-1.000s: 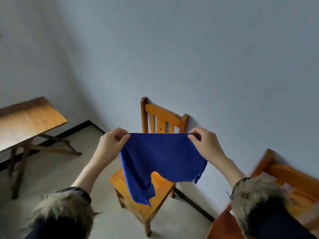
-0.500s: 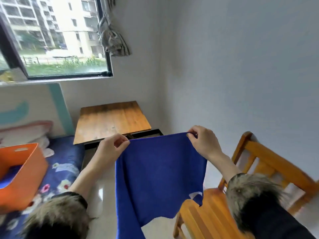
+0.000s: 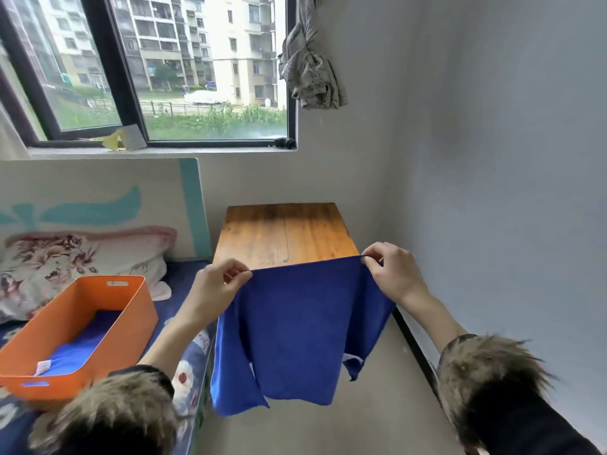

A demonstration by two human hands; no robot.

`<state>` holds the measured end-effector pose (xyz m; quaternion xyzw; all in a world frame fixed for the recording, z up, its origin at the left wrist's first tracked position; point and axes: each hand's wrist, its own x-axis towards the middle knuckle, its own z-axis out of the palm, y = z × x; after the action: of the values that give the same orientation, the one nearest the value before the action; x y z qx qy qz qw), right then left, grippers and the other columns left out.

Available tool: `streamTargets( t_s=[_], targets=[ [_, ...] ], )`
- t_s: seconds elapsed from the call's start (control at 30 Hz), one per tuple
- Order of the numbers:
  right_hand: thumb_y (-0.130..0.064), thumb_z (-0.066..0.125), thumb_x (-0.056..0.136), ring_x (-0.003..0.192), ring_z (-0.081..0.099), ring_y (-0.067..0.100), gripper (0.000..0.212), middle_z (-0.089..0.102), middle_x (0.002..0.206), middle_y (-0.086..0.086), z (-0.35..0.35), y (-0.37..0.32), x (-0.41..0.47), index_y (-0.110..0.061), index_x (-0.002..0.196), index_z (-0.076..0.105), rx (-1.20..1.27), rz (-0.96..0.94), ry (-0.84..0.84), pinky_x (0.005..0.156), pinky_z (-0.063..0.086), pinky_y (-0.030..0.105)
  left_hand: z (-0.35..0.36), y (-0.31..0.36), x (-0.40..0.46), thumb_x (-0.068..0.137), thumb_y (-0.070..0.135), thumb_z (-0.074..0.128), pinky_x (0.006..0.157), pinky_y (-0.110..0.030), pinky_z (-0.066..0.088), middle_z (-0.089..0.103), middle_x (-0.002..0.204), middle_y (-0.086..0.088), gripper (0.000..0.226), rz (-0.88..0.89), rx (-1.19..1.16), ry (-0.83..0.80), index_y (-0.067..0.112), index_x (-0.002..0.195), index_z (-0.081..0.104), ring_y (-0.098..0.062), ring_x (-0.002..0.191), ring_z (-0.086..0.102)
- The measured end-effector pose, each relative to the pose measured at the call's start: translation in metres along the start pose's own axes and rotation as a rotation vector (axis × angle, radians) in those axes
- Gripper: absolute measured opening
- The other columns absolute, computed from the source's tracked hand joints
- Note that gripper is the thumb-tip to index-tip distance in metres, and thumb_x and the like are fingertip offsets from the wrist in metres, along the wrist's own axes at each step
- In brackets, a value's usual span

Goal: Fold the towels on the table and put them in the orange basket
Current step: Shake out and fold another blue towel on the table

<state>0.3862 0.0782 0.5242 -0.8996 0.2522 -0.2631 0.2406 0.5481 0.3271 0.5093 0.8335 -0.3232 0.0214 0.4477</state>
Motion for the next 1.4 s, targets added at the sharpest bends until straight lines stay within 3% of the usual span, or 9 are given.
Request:
streamTargets(
  t_s=[0.2, 0.4, 0.8, 1.0, 1.2, 1.4],
  targets=[
    [-0.02, 0.056, 0.09, 0.088, 0.058, 0.02, 0.013, 0.066, 0.094, 0.001, 0.049, 0.005, 0.117, -0.015, 0.088, 0.067, 0.044, -0.03, -0.04, 0.079, 0.046, 0.031, 0.009, -0.026, 0.098, 0.083, 0.014, 0.068, 0.06, -0.005, 0.038, 0.062, 0.068, 0.002, 0.006, -0.073, 0.036, 0.064, 0.012, 0.078, 0.068, -0.008, 0.065, 0.055],
    [-0.022, 0.055, 0.091, 0.086, 0.058, 0.017, 0.013, 0.066, 0.091, -0.002, 0.09, 0.022, 0.208, -0.016, 0.087, 0.067, 0.065, -0.04, -0.089, 0.077, 0.046, 0.03, 0.027, -0.053, 0.186, 0.083, 0.015, 0.069, 0.059, -0.005, 0.039, 0.063, 0.069, 0.001, 0.006, -0.109, 0.03, 0.082, 0.013, 0.078, 0.068, -0.007, 0.065, 0.055],
    [-0.022, 0.054, 0.093, 0.085, 0.057, 0.014, 0.014, 0.066, 0.093, -0.002, 0.218, 0.076, 0.385, -0.017, 0.091, 0.067, 0.029, 0.076, -0.147, 0.073, 0.046, 0.027, 0.097, -0.166, 0.376, 0.084, 0.02, 0.067, 0.059, -0.004, 0.038, 0.066, 0.077, 0.005, 0.014, -0.198, -0.009, -0.104, 0.026, 0.072, 0.066, -0.006, 0.073, 0.058],
    [-0.018, 0.053, 0.094, 0.085, 0.054, 0.015, 0.015, 0.065, 0.093, 0.001, 0.278, 0.101, 0.443, -0.013, 0.091, 0.066, 0.043, 0.224, -0.199, 0.071, 0.038, 0.022, 0.138, -0.223, 0.455, 0.086, 0.02, 0.065, 0.059, -0.003, 0.039, 0.067, 0.081, 0.003, 0.007, -0.288, -0.002, -0.185, 0.015, 0.083, 0.069, -0.005, 0.075, 0.058],
    [-0.021, 0.052, 0.093, 0.087, 0.056, 0.015, 0.015, 0.066, 0.095, -0.001, 0.325, 0.138, 0.5, -0.019, 0.085, 0.064, 0.008, 0.315, -0.261, 0.073, 0.039, 0.024, 0.19, -0.265, 0.526, 0.088, 0.02, 0.063, 0.059, -0.007, 0.037, 0.063, 0.076, 0.006, 0.007, -0.34, 0.033, -0.247, 0.016, 0.082, 0.066, -0.007, 0.074, 0.056],
    [-0.021, 0.05, 0.094, 0.089, 0.055, 0.015, 0.017, 0.065, 0.1, 0.001, 0.376, 0.187, 0.578, -0.016, 0.091, 0.066, -0.047, 0.333, -0.322, 0.073, 0.039, 0.025, 0.252, -0.306, 0.607, 0.089, 0.021, 0.062, 0.07, -0.022, 0.037, 0.063, 0.082, -0.001, 0.012, -0.424, 0.093, -0.282, 0.011, 0.088, 0.068, -0.015, 0.08, 0.056]
  ],
)
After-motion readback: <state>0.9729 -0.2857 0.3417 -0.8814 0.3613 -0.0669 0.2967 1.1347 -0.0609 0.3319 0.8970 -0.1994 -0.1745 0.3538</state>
